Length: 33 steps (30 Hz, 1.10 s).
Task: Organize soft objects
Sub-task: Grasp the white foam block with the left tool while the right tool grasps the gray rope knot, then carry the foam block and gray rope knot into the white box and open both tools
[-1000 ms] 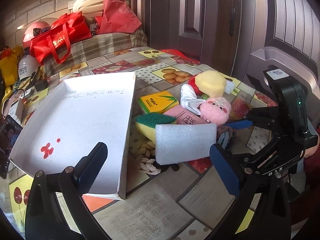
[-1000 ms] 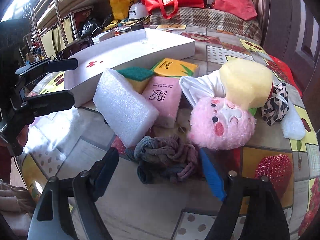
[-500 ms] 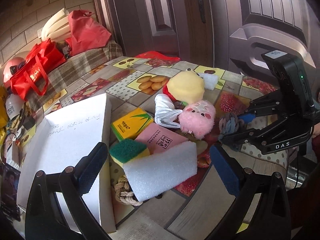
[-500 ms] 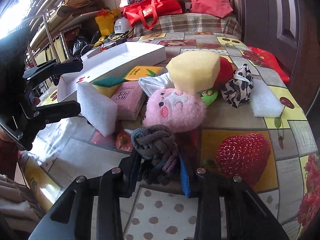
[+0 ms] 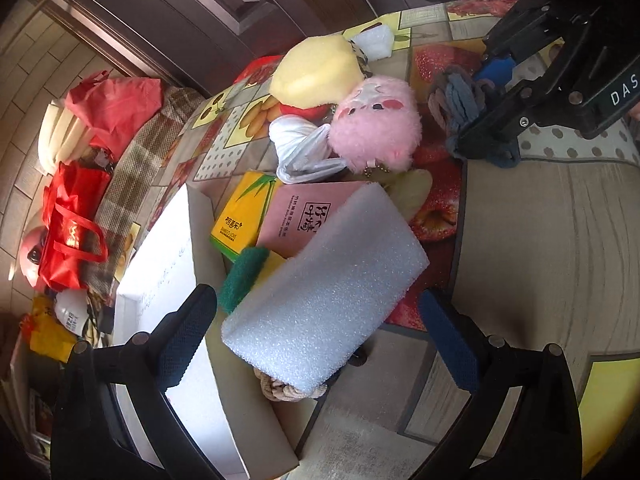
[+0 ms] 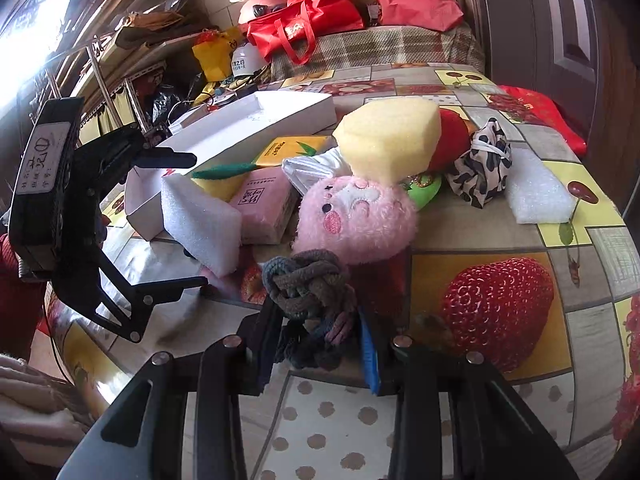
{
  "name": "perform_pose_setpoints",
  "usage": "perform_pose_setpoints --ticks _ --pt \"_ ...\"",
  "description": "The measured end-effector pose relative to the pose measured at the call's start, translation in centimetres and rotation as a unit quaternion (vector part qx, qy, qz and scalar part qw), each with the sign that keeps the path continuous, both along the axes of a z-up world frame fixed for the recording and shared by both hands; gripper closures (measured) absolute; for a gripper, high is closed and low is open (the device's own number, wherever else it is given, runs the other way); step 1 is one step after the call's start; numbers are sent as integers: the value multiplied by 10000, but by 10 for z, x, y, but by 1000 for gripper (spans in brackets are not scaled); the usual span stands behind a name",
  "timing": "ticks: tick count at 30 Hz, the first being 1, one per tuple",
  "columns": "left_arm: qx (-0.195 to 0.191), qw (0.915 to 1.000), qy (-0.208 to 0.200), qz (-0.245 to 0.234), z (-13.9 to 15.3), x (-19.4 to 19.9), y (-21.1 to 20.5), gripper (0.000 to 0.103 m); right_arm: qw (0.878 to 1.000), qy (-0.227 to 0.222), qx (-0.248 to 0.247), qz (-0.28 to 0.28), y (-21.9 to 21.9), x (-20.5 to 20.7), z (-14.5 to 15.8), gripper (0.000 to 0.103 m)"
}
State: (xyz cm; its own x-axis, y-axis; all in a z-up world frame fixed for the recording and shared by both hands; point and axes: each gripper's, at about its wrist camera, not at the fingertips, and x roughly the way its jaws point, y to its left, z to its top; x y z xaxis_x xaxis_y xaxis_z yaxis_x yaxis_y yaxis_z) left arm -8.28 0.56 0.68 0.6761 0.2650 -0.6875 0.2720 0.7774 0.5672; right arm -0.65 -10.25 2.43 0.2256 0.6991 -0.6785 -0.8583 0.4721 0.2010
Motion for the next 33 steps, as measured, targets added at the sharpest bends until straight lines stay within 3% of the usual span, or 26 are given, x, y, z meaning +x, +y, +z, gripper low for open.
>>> perform_pose_setpoints --ticks 2,5,9,11,15,19,22,25,29,33 --pt "-7 10000 49 14 -1 2 4 27 10000 -8 18 7 -1 -1 1 68" --pt "-425 9990 -104 7 11 -4 9 37 9998 -98 187 -16 -5 -3 9 68" --pt "-1165 9889 -908 175 36 -21 18 37 9965 -286 789 -64 -18 -5 28 68" --pt "-1658 9760 -1372 342 45 -31 27 37 9924 -444 1126 -230 -21 -5 38 68" --pt "-2491 9385 -2221 885 51 -55 54 37 9774 -922 1686 -877 -24 -1 49 68" --pt "-2780 9039 -2924 1420 66 -81 79 37 9605 -1510 1890 -1379 -20 -2 56 68" --pt "-2744 8923 -3116 1773 64 -92 92 37 9495 -1827 1995 -1588 -17 -3 61 68" --pt "-2871 8788 -3251 1992 63 -103 104 37 9476 -1970 1959 -1578 -9 -8 62 68" --pt "-2919 8705 -3333 2142 62 -108 112 37 9500 -2032 1922 -1388 2 -16 60 68" --pt "-2880 8709 -3318 2203 59 -109 119 37 9525 -2081 1911 -1133 20 -26 60 68"
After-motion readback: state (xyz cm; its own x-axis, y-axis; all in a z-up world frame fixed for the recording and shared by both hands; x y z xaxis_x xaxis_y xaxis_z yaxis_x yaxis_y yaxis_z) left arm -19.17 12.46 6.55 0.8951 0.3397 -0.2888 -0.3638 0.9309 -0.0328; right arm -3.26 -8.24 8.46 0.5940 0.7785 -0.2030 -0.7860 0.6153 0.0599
